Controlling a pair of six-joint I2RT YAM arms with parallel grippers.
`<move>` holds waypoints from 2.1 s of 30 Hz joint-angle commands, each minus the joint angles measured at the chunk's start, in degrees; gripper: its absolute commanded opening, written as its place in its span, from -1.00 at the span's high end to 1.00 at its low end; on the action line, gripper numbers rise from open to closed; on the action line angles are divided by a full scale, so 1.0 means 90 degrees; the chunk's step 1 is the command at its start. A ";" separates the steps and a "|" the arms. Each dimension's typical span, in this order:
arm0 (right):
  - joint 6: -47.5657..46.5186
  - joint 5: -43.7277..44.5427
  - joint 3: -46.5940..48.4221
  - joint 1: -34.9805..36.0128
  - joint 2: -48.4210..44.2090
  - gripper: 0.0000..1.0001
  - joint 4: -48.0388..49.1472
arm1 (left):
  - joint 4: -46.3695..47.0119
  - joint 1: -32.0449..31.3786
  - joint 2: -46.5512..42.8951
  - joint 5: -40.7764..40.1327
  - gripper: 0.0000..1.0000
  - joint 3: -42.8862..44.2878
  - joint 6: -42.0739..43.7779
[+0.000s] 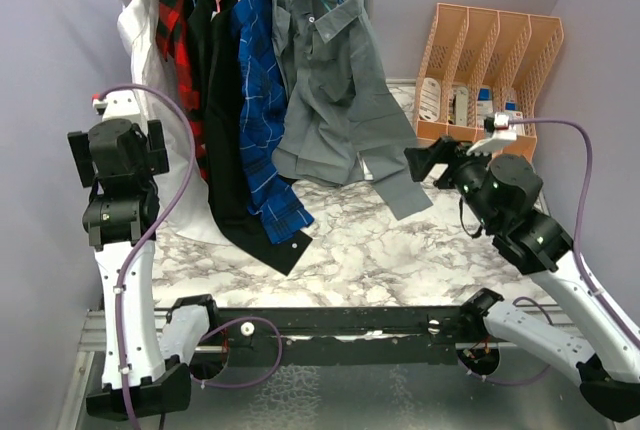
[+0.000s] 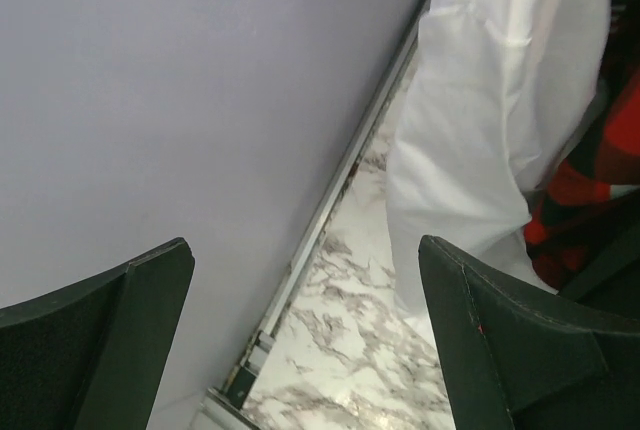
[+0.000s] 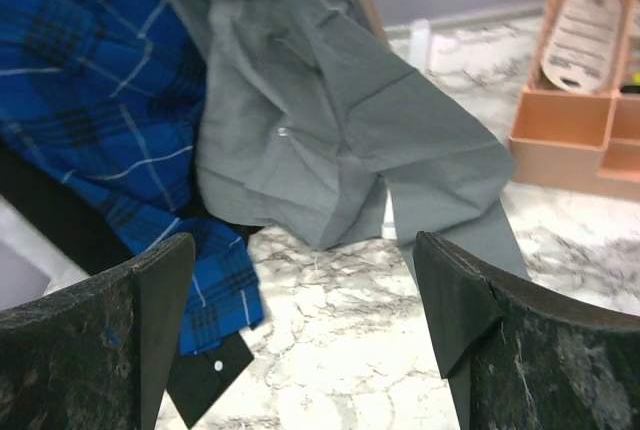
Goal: Place the shirt on the hanger
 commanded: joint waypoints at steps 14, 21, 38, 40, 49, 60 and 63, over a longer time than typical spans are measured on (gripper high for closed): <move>-0.0847 -0.0510 -0.1040 0.0012 -0.1341 -0.87 0.1137 | 0.0422 0.1406 -0.1115 0.4581 -0.98 -0.2102 -0.1010; -0.0807 -0.1518 -0.1591 0.0012 -0.1472 -1.00 0.1803 | 0.0591 0.1402 -0.1001 0.4622 -0.98 -0.2210 -0.1025; 0.2363 -0.5672 0.1569 0.0012 -0.0190 -1.00 0.8139 | 0.0693 0.1570 -0.1091 0.4093 -0.98 -0.2406 -0.1079; 0.2784 -0.5781 0.2036 0.0012 0.0148 -1.00 0.8637 | 0.0692 0.1614 -0.1110 0.4094 -0.98 -0.2405 -0.1079; 0.2961 -0.5735 0.2579 0.0012 0.0595 -1.00 0.8834 | 0.0731 0.1768 -0.1108 0.4104 -0.98 -0.2435 -0.1078; 0.2623 -0.5684 0.2191 0.0012 0.0377 -1.00 0.8921 | 0.0771 0.1841 -0.1051 0.4181 -0.98 -0.2453 -0.1098; 0.2538 -0.5733 0.2139 0.0012 0.0362 -1.00 0.8956 | 0.0777 0.1856 -0.1050 0.4191 -0.98 -0.2448 -0.1109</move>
